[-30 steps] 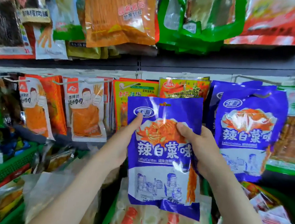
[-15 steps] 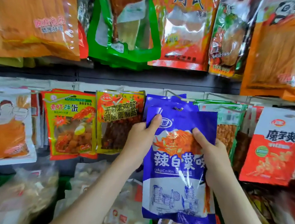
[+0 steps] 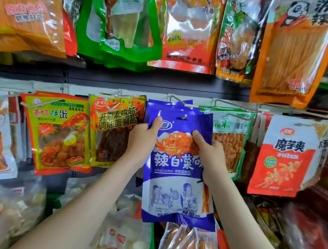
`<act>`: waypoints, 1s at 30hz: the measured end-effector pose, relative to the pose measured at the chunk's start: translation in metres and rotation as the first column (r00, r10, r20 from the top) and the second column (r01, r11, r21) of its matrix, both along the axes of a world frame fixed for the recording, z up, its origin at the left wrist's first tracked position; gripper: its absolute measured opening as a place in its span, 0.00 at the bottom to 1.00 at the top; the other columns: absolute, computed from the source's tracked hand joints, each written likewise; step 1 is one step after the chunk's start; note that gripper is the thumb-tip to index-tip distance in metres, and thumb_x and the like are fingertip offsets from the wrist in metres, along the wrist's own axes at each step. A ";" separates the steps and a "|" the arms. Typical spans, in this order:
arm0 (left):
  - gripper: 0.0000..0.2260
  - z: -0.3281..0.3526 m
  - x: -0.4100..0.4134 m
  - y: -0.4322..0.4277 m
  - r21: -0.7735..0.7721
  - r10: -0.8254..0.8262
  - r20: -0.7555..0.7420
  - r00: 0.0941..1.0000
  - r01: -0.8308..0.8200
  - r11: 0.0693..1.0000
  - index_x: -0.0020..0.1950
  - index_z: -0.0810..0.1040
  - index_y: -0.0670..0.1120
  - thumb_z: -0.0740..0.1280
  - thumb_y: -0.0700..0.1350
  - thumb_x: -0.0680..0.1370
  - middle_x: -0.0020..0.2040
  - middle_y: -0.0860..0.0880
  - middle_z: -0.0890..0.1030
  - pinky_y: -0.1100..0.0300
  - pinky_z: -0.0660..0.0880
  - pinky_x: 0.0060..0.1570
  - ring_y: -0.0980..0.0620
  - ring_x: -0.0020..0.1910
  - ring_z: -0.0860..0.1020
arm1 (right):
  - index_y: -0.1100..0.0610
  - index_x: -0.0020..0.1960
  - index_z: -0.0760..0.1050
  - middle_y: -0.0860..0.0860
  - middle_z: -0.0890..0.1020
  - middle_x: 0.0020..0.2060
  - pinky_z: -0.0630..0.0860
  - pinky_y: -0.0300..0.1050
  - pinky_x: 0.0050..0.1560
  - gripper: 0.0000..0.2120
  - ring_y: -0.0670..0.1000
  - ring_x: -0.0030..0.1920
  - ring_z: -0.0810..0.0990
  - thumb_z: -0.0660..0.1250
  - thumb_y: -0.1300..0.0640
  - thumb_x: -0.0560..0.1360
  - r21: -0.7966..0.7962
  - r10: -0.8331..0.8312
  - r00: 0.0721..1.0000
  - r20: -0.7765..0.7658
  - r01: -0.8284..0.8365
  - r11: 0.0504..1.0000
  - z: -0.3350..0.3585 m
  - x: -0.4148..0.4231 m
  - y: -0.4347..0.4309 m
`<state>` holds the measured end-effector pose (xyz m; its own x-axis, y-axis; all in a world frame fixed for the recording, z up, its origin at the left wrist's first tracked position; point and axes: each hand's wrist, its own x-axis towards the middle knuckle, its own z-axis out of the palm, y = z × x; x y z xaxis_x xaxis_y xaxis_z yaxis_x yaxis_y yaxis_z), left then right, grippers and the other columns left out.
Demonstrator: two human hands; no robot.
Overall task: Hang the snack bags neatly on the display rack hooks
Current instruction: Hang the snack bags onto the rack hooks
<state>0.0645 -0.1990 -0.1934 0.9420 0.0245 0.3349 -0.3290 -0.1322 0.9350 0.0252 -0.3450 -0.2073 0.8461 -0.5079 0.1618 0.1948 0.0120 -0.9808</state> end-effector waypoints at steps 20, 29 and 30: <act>0.28 -0.070 0.024 0.015 0.684 -0.105 0.697 0.709 -0.614 0.394 0.77 0.54 0.49 0.51 0.59 0.79 0.77 0.44 0.53 0.45 0.44 0.71 0.46 0.76 0.48 | 0.59 0.67 0.63 0.58 0.70 0.64 0.60 0.53 0.61 0.27 0.57 0.64 0.66 0.66 0.48 0.74 -0.622 -0.438 0.672 0.597 0.732 0.276 -0.051 0.024 0.028; 0.31 -0.104 0.031 0.132 0.650 0.030 0.685 0.728 -0.629 0.427 0.76 0.53 0.48 0.54 0.47 0.73 0.76 0.43 0.55 0.45 0.46 0.72 0.46 0.76 0.50 | 0.56 0.64 0.67 0.53 0.73 0.62 0.64 0.48 0.60 0.22 0.53 0.61 0.68 0.65 0.55 0.72 -0.810 0.086 0.844 0.529 0.472 0.347 -0.108 0.043 0.164; 0.31 -0.108 0.033 0.149 0.660 0.050 0.672 0.739 -0.628 0.412 0.76 0.53 0.48 0.55 0.47 0.72 0.76 0.43 0.55 0.45 0.46 0.72 0.46 0.75 0.50 | 0.57 0.65 0.67 0.54 0.74 0.61 0.65 0.49 0.60 0.22 0.54 0.61 0.69 0.66 0.55 0.72 -0.831 0.111 0.866 0.488 0.421 0.364 -0.112 0.051 0.178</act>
